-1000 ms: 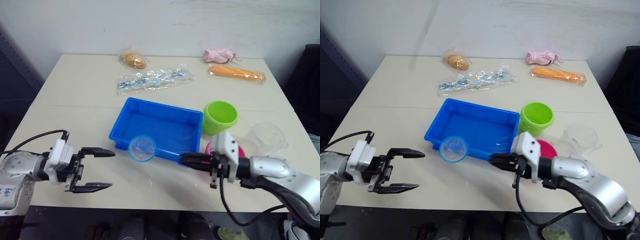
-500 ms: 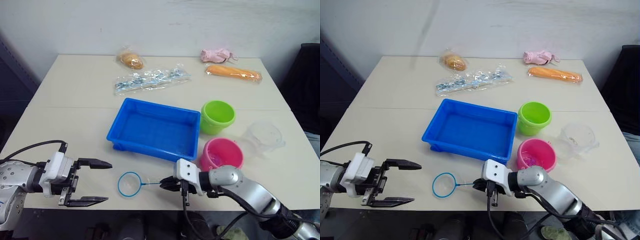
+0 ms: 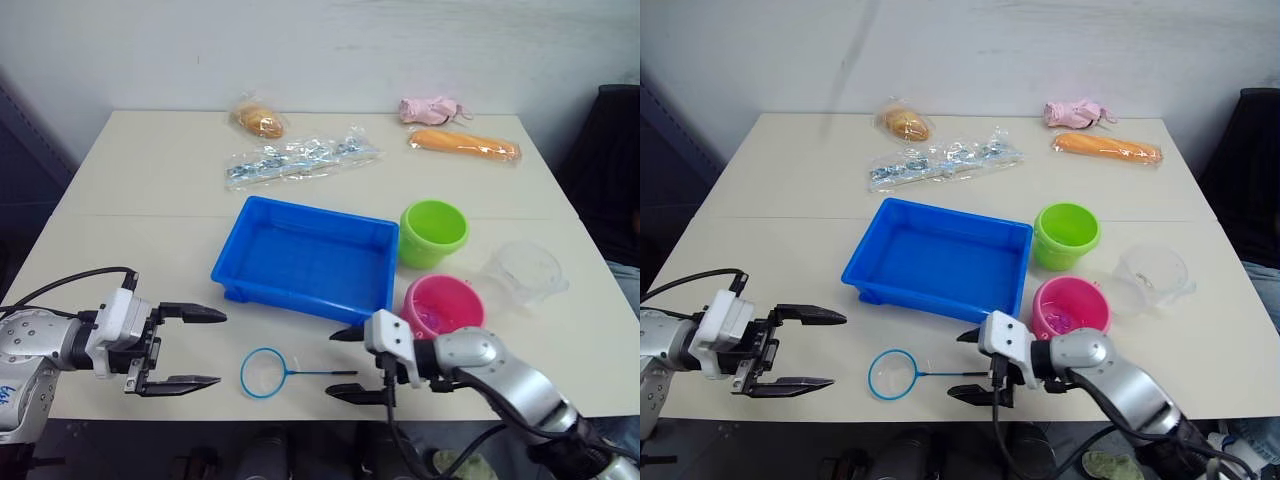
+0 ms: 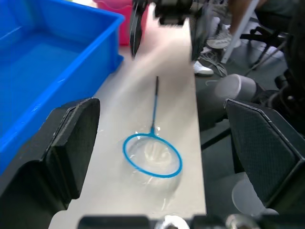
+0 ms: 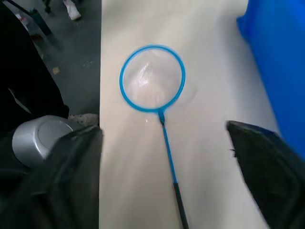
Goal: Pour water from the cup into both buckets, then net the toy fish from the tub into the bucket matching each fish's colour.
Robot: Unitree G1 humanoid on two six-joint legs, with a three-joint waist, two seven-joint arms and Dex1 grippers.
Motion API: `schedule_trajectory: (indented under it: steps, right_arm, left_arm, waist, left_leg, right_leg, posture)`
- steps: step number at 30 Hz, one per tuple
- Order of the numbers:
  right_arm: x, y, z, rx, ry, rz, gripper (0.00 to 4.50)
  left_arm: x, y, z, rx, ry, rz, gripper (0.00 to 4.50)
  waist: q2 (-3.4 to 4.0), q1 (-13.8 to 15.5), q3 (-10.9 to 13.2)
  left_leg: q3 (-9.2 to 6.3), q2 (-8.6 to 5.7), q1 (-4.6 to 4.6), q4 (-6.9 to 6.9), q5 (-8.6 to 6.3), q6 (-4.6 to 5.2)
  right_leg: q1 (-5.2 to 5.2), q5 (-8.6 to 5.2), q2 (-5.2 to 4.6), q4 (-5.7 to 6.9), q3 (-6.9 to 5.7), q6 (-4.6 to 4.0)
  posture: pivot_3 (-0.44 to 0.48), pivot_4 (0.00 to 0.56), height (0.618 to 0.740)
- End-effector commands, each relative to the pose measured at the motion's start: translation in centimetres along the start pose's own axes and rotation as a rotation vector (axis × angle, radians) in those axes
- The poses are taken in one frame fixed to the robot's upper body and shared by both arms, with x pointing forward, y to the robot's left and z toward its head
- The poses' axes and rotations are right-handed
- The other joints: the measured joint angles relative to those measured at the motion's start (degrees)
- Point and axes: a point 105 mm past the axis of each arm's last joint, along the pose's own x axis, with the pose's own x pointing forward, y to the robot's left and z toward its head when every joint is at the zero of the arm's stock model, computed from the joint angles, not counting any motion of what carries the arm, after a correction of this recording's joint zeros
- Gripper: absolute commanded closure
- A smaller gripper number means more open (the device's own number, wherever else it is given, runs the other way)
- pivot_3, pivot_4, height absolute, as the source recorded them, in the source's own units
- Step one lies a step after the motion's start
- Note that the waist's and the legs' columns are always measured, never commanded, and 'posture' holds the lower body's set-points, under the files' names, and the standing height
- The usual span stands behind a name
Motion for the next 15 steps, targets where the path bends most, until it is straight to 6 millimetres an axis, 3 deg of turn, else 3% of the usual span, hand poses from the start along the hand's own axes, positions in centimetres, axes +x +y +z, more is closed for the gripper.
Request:
schedule_trajectory:
  steps: [1,5,9,15]
  right_arm:
    - [-4.2,1.4,4.3,-0.007,-0.155,0.021,0.03]
    - [-9.5,1.6,4.8,-0.078,-0.106,-0.135,0.03]
    - [-13.7,2.0,7.0,-0.163,-0.198,-0.295,0.03]
    - [-20.6,1.6,3.5,-0.211,-0.007,-0.516,0.03]
  left_arm:
    - [-1.5,1.2,0.0,0.008,0.037,0.102,0.0]
    - [-4.8,2.2,-3.2,-0.112,0.159,0.254,0.0]
    - [-7.2,2.4,-6.3,-0.118,0.253,0.335,0.0]
    - [-8.6,4.1,-7.4,-0.054,0.298,0.452,0.0]
  waist:
    - [0.0,0.0,0.0]
    - [0.02,0.2,0.0]
    - [0.02,0.4,0.0]
    - [-0.18,1.6,-0.1]
  left_leg:
    - [-0.02,0.0,-0.01,-0.01,-0.01,0.01]
    - [-0.03,0.03,0.0,-0.02,-0.04,0.0]
    - [0.08,0.02,0.06,-0.11,-0.05,0.02]
    - [0.13,0.03,0.11,-0.12,-0.1,0.06]
  right_leg:
    - [0.01,0.0,-0.02,-0.04,0.0,0.0]
    - [0.04,0.0,0.0,-0.07,-0.02,0.0]
    - [0.05,0.01,0.03,-0.16,-0.03,0.02]
    - [0.09,0.02,0.0,-0.19,0.02,0.04]
  posture:
    - [0.0,0.15,0.74]
    - [0.0,0.15,0.74]
    - [0.0,0.15,0.74]
    - [0.0,0.15,0.74]
